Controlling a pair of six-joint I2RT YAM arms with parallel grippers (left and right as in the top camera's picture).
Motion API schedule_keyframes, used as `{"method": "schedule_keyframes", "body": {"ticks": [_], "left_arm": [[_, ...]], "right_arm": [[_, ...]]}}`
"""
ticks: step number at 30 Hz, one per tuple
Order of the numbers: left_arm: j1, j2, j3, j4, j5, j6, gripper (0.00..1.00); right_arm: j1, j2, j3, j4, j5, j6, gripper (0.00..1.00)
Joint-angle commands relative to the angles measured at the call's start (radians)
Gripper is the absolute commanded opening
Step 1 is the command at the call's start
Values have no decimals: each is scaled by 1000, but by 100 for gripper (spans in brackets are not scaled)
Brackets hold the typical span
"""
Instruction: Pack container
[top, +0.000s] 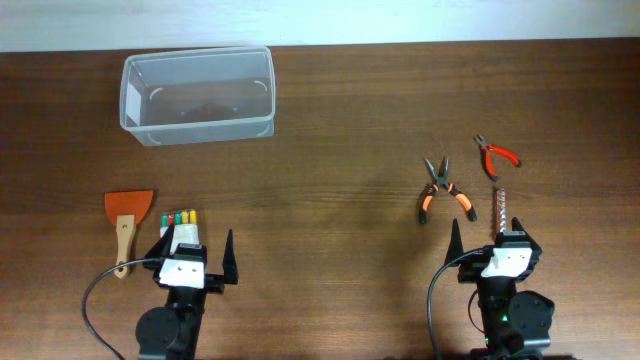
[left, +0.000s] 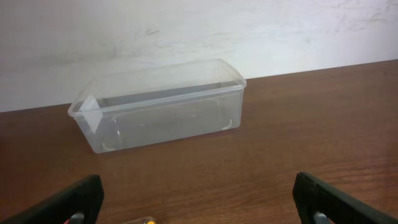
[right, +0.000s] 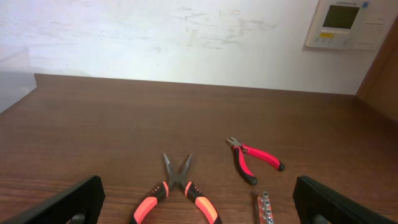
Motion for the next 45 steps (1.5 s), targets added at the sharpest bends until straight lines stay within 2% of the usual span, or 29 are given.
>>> {"method": "schedule_keyframes", "body": {"ticks": [1,5,9,12,15,20,24,29,32,35,36,38,40,41,42,43,45], "left_arm": [[5,-11,-5,-1,19,12,99],[5,-11,-2,-4,19,6,99],[5,-6,51,-45,17,-99,99],[5,30,153,-158,-5,-190,99],[5,118,300,-277,-27,-229,99],[5,393,556,-393,-43,-228,99],[8,676,778,-519,-14,-227,99],[21,1052,1157,-809,119,-160,99],[21,1211,1337,-956,96,-159,99],[21,1330,1443,-1014,97,-151,99],[21,1346,1448,-1006,97,-133,99],[21,1367,1448,-982,96,-108,89],[20,1378,1448,-948,96,-108,61],[20,1380,1448,-923,88,-108,52],[20,1381,1450,-898,77,-108,50],[20,1381,1453,-882,68,-108,44],[20,1381,1469,-841,43,-109,20]], "right_arm": [[6,-5,-9,-1,11,18,99],[6,-3,-9,-4,-11,117,99],[6,10,-3,-17,-34,210,99],[6,40,55,-121,-41,297,99],[6,104,171,-224,-56,300,99],[6,306,438,-405,-75,292,99],[6,510,674,-640,-90,292,99],[6,751,937,-924,-78,292,99],[6,848,1020,-995,-81,293,99],[6,925,1041,-1016,-87,292,100],[6,940,1041,-1021,-87,292,96],[6,970,1041,-1034,-86,292,90],[6,997,1041,-1038,-87,292,76],[6,1010,1041,-1039,-86,292,63],[6,1022,1041,-1039,-87,292,54],[6,1030,1041,-1039,-87,292,50],[6,1046,1041,-1039,-87,292,41]]}}
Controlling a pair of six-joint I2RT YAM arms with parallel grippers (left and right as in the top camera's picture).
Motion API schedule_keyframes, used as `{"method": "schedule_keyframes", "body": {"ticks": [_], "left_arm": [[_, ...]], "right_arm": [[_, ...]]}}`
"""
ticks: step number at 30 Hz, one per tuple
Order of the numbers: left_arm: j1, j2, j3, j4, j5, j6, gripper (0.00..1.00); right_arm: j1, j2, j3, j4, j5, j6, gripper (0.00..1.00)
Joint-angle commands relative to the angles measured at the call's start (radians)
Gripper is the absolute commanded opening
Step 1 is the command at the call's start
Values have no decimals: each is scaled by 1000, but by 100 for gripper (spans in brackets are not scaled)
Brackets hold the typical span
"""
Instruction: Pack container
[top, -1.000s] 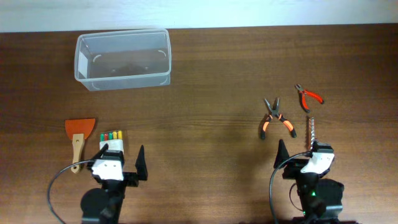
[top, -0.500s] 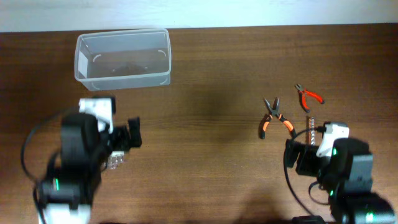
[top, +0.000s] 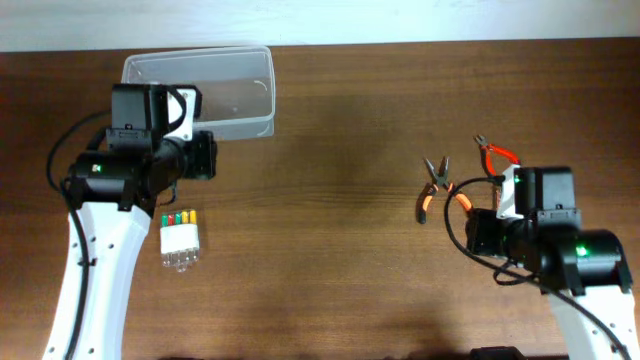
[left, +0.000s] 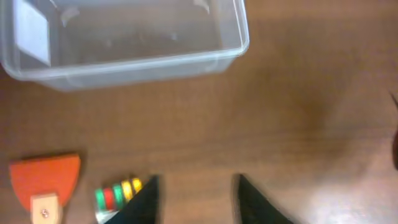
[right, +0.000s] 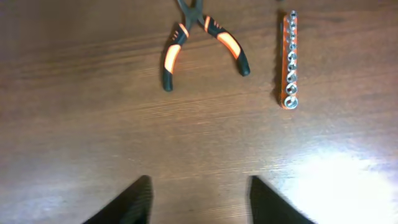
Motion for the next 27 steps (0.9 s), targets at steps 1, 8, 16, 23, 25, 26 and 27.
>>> {"method": "schedule_keyframes", "body": {"ticks": [1,8,16,23,25,26,27], "left_arm": [[3,0,61,70,-42,18,14],[3,116,173,159,-41,15,2],[0,417,351,191,15,10,2],[-32,654,460,248,15,10,2],[-43,701,465,272,16,10,2],[-50,722,466,282,16,10,2],[-56,738,466,288,15,10,2]], "right_arm": [[6,27,19,-2,2,8,31],[6,59,19,11,2,8,9],[6,63,19,22,2,-14,4],[6,63,19,23,2,-14,4],[6,63,19,22,2,-14,4],[6,63,19,22,2,-14,4],[6,63,19,22,2,-14,4]]}}
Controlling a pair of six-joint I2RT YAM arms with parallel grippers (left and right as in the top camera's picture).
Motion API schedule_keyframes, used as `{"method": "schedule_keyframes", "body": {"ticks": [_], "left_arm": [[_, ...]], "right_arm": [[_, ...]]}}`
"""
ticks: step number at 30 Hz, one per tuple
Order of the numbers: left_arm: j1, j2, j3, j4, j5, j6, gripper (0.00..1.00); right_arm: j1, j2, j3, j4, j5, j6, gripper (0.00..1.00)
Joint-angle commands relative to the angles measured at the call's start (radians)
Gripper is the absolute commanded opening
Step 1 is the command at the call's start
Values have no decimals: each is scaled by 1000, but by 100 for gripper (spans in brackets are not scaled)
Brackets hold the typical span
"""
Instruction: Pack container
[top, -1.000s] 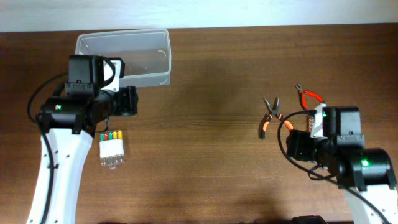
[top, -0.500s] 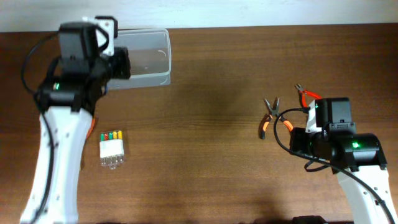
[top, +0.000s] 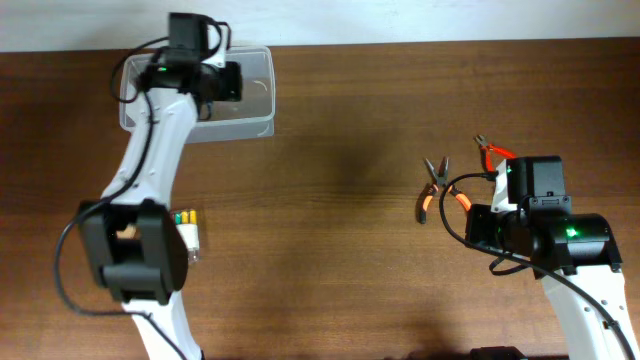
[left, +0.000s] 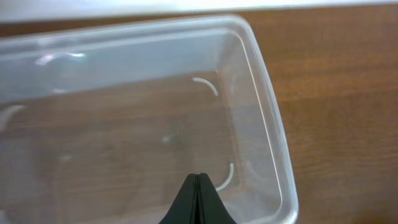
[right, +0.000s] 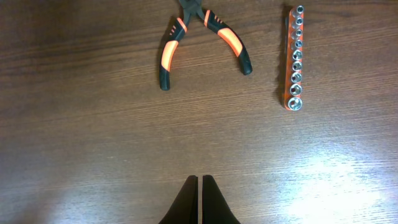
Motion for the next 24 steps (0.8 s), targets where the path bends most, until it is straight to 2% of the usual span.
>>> {"method": "schedule_keyframes", "body": {"ticks": [1,7,13,24], "left_arm": [[-29,69,31,19,21,0,2],[-63,169,31,18,21,0,2],[-93,179,31,-26,48,0,2],[-219,179,62,-204,122,-45,2]], "right_arm": [[6,1,19,2,2,-10,4],[6,1,19,2,2,-11,4],[6,1,19,3,2,-11,4],[6,1,19,7,2,-14,4]]}}
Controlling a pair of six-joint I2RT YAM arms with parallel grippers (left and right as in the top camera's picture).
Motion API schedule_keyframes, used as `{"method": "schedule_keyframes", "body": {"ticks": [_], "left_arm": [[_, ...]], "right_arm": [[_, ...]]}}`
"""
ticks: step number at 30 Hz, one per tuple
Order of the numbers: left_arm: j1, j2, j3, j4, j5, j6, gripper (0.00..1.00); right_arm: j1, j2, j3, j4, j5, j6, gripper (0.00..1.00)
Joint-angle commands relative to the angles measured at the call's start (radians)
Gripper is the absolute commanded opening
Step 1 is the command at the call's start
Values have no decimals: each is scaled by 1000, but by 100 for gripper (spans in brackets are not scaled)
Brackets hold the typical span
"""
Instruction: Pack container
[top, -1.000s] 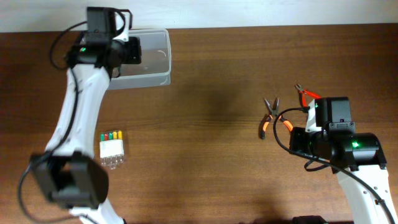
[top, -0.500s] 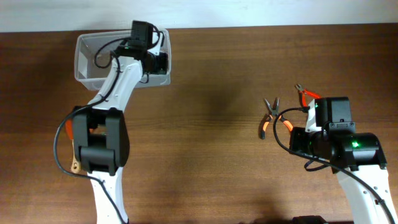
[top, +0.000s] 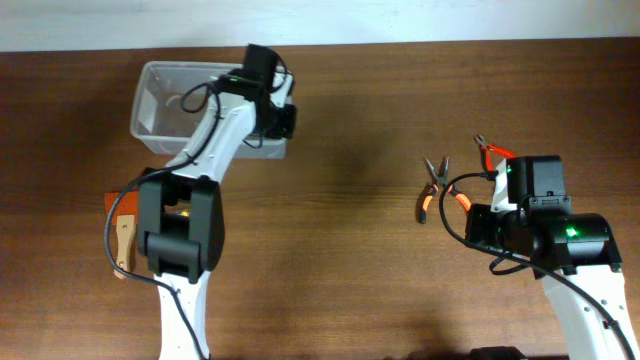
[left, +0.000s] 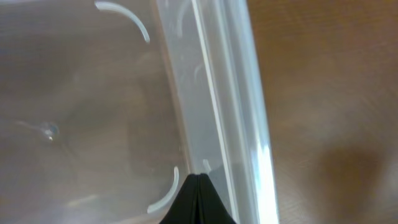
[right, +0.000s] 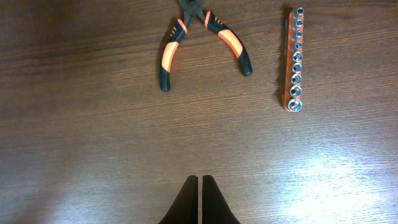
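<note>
The clear plastic container (top: 190, 110) lies at the table's back left with nothing in it. My left gripper (left: 198, 177) is shut, its tips low inside the container (left: 93, 93) against the right end wall. In the overhead view that gripper (top: 276, 124) sits at the container's right end. My right gripper (right: 199, 178) is shut over bare wood, just short of the orange-and-black pliers (right: 202, 37) and the orange socket rail (right: 293, 59). Small red pliers (top: 497, 154) lie beyond them.
An orange scraper with a wooden handle (top: 121, 245) lies at the left, partly under my left arm. The arm hides whatever is beside it. The wooden table (top: 350, 250) runs to a white wall at the back.
The container lies a little farther right than before. My left gripper, still shut, has moved from over the container's middle to its right end wall. The right arm has not moved.
Both arms first rested low at the front edge with the grippers wide open. Then they were raised, left between container and bit set, right over the pliers, jaws narrower. Then both were shut, left over the container. Now the container has shifted right.
</note>
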Motion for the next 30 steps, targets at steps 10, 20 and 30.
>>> {"method": "schedule_keyframes", "body": {"ticks": [10,20,30], "left_arm": [[-140,5,130,-200,172,-62,2],[-175,5,204,-225,114,-62,2],[14,5,616,-457,-151,-62,2]], "right_arm": [[6,0,19,3,3,-10,4],[6,0,19,4,2,-25,4],[7,3,74,23,-89,-103,4]]}}
